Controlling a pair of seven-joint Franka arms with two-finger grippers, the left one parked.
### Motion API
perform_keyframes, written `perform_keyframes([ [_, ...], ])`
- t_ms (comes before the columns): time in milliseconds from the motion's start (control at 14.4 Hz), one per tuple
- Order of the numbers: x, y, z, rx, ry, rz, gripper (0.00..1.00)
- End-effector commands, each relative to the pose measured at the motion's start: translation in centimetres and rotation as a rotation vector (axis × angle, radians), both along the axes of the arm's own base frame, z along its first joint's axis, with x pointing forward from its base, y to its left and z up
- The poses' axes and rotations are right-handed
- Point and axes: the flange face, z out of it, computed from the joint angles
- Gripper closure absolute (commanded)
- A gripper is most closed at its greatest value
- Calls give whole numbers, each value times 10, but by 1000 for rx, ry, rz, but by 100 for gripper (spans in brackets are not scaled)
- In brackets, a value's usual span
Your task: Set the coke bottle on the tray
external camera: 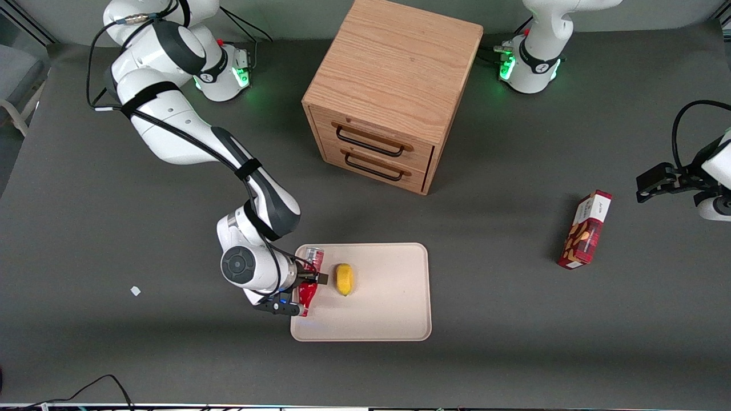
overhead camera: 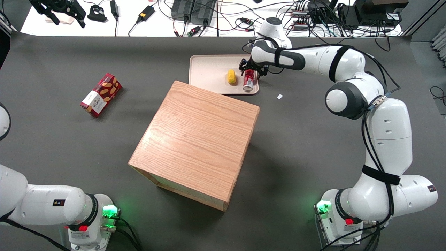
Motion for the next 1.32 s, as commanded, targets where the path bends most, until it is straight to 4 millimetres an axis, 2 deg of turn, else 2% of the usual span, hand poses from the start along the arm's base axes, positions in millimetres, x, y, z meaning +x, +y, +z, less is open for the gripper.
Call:
perform_keyframes([
  [0, 3, 5, 2, -22, -22, -10, 0],
  [139, 3, 5, 5, -20, -26, -11, 0],
  [209, 5, 5, 13, -19, -35, -12, 0],
  [417, 3, 7, 70, -44, -30, -25, 0],
  [557, -3, 3, 144, -68, -47, -12, 0],
  [696, -20, -12, 239, -102, -59, -8, 0],
  [765, -33, -21, 287, -121, -73, -11, 0],
  [835, -44, -41, 329, -143, -80, -32, 0],
  [904, -57, -55, 361, -163, -83, -33, 0],
  [1043, -88, -87, 412, -217, -41, 77, 0],
  [1183, -120, -135, 462, -268, -4, 80, 0],
  [1252, -134, -152, 480, -264, 11, 51, 0],
])
